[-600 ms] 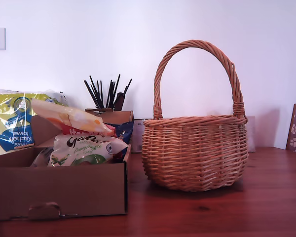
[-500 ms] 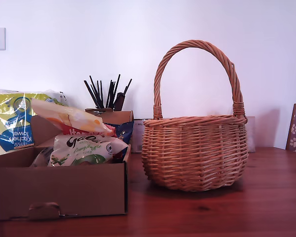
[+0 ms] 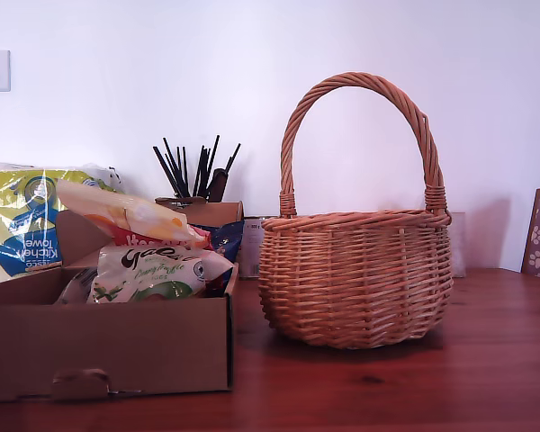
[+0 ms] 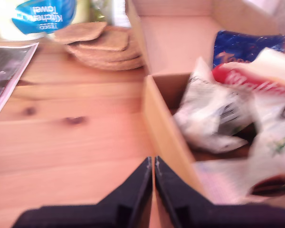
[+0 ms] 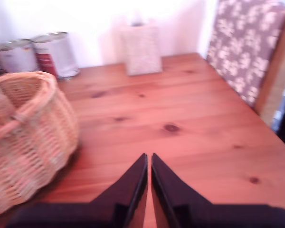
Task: Move the bags of Easter eggs from the cardboard box on the left into the woven basket on the right side.
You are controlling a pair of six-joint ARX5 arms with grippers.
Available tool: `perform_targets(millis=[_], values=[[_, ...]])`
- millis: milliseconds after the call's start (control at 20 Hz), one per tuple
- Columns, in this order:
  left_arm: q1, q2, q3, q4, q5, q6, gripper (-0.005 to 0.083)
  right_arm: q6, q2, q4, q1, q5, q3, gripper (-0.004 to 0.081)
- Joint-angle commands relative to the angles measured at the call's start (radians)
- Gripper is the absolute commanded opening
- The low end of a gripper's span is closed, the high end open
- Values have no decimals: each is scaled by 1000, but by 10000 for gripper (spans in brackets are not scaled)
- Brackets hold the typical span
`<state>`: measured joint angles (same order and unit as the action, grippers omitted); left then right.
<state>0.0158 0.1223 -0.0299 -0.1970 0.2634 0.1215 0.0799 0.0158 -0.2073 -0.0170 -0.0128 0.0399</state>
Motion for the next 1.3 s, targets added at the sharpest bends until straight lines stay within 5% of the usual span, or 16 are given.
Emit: perform_targets(millis=[0,350,650,750,850,900,1050,1250], values=[[1,1,-5,58,43,31,-21,-1,-3,15,18,-58,17,-12],[-58,104,-203,5,203,32,-21,-1,12,-68,141,-220,108,-12],[-161,364,-449,-183,351,-365,-18,-1,59,-69,220,-222,113,-12],[-198,446,-528,-240,378,-483,127,-1,69,-68,229,-222,113,-12],[-232,527,-568,-246,370,-634,553,-2,72,-68,229,-222,113,-12],[-245,563,-579,-242,345,-714,696,-1,73,-68,229,-221,113,-12],[-282,679,-594,-219,223,-996,756,-2,73,-68,229,-221,113,-12],[-307,806,-594,-70,117,-1145,756,-2,73,-69,229,-221,113,-12]])
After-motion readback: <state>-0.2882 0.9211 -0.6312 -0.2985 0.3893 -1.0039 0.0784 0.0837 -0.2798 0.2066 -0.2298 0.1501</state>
